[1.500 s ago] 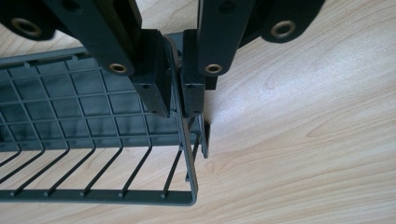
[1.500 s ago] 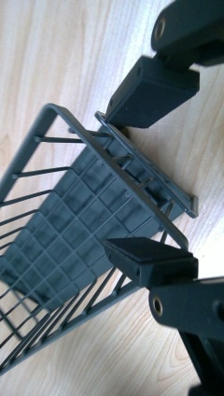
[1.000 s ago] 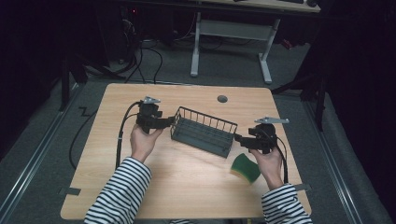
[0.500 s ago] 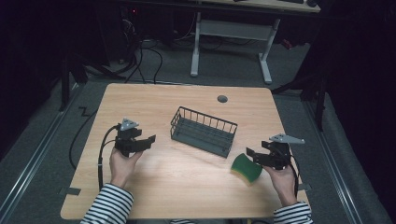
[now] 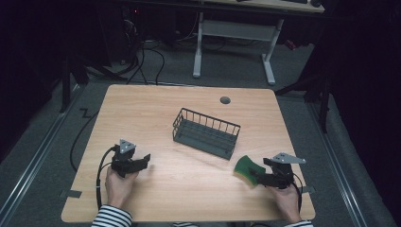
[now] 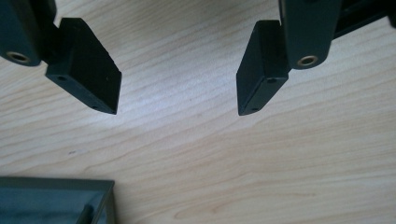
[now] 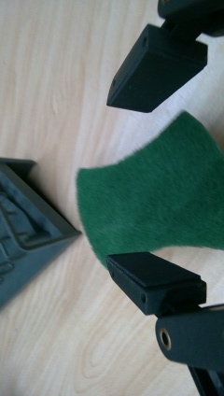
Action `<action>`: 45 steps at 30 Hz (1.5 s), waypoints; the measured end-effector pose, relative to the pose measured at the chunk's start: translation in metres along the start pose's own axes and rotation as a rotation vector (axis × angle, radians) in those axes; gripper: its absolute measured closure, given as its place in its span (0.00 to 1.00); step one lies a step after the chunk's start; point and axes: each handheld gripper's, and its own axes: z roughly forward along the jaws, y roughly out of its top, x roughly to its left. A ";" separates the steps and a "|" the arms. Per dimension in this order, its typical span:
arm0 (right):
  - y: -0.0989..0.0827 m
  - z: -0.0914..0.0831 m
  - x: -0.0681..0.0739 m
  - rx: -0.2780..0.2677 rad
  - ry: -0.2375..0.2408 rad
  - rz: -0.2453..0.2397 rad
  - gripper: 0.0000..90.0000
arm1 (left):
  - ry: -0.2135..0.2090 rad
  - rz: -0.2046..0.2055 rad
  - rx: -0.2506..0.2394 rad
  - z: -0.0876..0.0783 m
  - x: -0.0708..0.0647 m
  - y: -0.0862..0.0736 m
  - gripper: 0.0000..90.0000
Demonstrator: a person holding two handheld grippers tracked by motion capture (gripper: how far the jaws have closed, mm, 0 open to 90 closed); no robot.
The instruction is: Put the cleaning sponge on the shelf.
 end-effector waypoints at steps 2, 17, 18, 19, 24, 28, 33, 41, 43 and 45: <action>-0.002 0.001 0.001 0.005 0.007 -0.001 0.21 | 0.012 0.002 0.013 0.003 0.001 -0.004 0.35; 0.001 0.019 0.007 0.076 0.027 -0.096 0.20 | 0.048 0.008 0.015 0.014 0.001 -0.014 0.33; 0.001 0.020 0.006 0.083 0.031 -0.103 0.20 | 0.048 0.008 0.015 0.014 0.001 -0.014 0.33; 0.001 0.022 0.006 0.090 0.036 -0.107 0.21 | 0.047 0.008 0.016 0.014 0.001 -0.014 0.33; 0.002 0.022 0.004 0.107 0.035 -0.128 0.26 | 0.047 0.008 0.015 0.014 0.001 -0.014 0.33; 0.007 0.023 0.005 0.148 0.032 -0.189 0.27 | 0.045 0.007 0.017 0.014 0.001 -0.014 0.33; 0.007 0.025 0.003 0.167 0.047 -0.202 0.27 | 0.041 0.003 0.015 0.013 0.001 -0.014 0.33; 0.012 0.026 0.003 0.210 0.055 -0.238 0.31 | 0.042 0.004 0.015 0.013 0.001 -0.014 0.33; 0.013 0.026 0.004 0.208 0.057 -0.242 0.33 | 0.040 0.002 0.015 0.013 0.002 -0.014 0.33; 0.013 0.026 0.004 0.208 0.058 -0.241 0.33 | 0.039 0.000 0.013 0.013 0.002 -0.014 0.33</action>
